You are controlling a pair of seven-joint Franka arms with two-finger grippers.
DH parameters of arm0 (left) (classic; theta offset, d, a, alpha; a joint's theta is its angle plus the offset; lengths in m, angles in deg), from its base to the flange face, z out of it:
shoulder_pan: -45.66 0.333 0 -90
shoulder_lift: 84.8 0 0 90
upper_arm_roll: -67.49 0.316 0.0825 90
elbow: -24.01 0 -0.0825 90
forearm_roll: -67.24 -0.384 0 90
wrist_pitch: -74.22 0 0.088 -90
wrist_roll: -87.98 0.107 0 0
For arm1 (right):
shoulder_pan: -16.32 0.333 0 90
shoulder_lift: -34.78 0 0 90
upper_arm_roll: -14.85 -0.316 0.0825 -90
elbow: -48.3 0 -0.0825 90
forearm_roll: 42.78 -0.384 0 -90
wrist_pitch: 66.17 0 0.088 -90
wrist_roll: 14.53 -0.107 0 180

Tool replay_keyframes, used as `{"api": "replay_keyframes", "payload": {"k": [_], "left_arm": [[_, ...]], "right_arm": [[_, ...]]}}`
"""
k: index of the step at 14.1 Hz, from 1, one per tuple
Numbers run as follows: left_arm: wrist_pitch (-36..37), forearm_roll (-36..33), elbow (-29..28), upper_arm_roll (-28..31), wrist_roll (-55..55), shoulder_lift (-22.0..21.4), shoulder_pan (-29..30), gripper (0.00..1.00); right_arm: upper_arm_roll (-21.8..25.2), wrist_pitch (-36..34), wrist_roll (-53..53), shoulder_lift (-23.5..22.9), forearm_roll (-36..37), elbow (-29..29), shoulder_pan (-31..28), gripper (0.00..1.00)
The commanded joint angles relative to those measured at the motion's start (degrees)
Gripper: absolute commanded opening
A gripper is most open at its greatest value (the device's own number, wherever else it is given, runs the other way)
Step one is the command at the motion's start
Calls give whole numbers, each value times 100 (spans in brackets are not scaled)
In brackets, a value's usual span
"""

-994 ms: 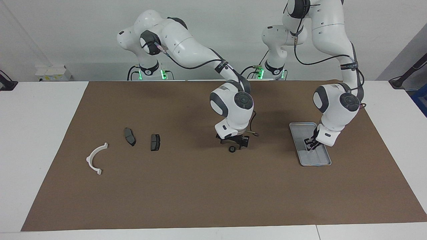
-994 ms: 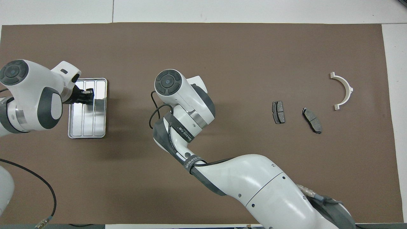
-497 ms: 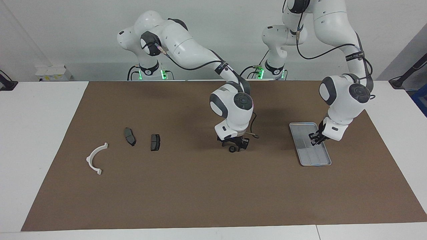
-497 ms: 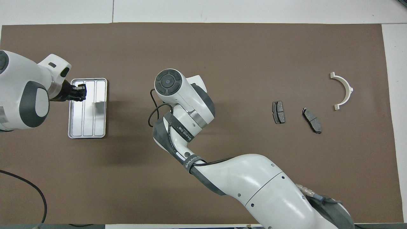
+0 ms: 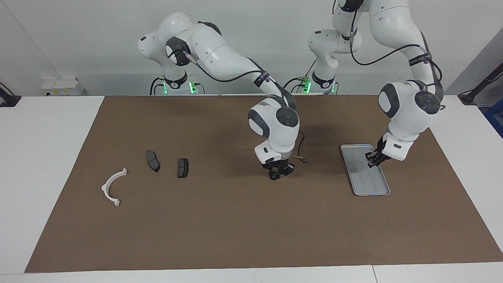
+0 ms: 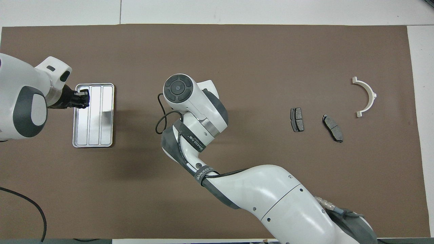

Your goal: Place bearing gear from tray to pile

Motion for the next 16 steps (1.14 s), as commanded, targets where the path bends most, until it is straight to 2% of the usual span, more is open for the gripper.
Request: {"api": "replay_keyframes", "payload": {"k": [1, 4, 8, 10, 12, 14, 16], "left_arm": [[107, 17, -64, -6, -179, -133, -45, 3], [116, 17, 5, -50, -407, -124, -97, 3], [282, 8, 251, -41, -1276, -54, -615, 3], [318, 8, 366, -41, -1855, -36, -1079, 3], [301, -1, 410, -32, -2793, -10, -1843, 3], [274, 16, 776, -41, -3516, 322, -2415, 3], [248, 17, 1663, -32, -4446, 1190, -2961, 3]], "right_arm": [[-13, 34, -106, -127, 90, 85, -53, 0], [22, -141, 68, -14, 134, 128, -123, 0], [-13, -1194, 1655, 890, 116, 137, -719, 0], [-48, -1747, 2831, 1382, 55, 137, -1185, 0], [-48, -2310, 3975, 1805, 29, 129, -1642, 0], [-48, -2444, 5143, 2025, 2, 111, -2247, 0], [-48, -2366, 6112, 2017, -15, 24, -2758, 0]]}}
